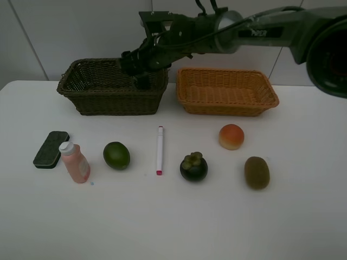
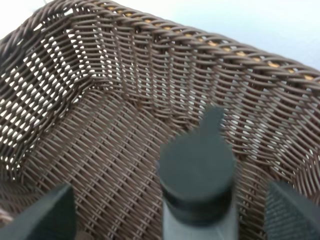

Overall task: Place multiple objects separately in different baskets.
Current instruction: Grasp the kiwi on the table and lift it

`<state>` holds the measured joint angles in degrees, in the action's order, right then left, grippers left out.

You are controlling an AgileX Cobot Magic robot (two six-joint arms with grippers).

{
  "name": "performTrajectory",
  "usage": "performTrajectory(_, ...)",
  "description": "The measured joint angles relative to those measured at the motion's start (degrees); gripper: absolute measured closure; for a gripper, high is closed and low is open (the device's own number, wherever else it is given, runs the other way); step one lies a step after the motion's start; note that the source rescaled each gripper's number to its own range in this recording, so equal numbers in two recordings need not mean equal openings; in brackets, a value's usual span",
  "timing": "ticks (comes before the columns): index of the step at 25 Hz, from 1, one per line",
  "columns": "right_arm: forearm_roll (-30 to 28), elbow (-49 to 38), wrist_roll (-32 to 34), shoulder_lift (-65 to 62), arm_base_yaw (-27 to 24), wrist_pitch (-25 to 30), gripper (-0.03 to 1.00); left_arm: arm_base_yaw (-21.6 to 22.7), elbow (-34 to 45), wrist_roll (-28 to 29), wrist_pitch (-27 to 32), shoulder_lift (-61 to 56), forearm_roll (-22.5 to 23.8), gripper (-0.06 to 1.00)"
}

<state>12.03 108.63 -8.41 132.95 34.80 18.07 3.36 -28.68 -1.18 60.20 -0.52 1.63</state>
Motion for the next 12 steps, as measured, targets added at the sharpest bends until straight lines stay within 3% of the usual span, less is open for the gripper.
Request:
performTrajectory(7, -0.2, 0.0, 0.3, -3.2, 0.0, 5.4, 0.08, 0.0, 0.0, 0.0, 0.0, 0.0, 0.0, -0.06)
performTrajectory(12, -5.2, 0.0, 2.9, -9.0, 0.0, 10.4, 0.08, 0.0, 0.0, 0.0, 0.0, 0.0, 0.0, -0.06)
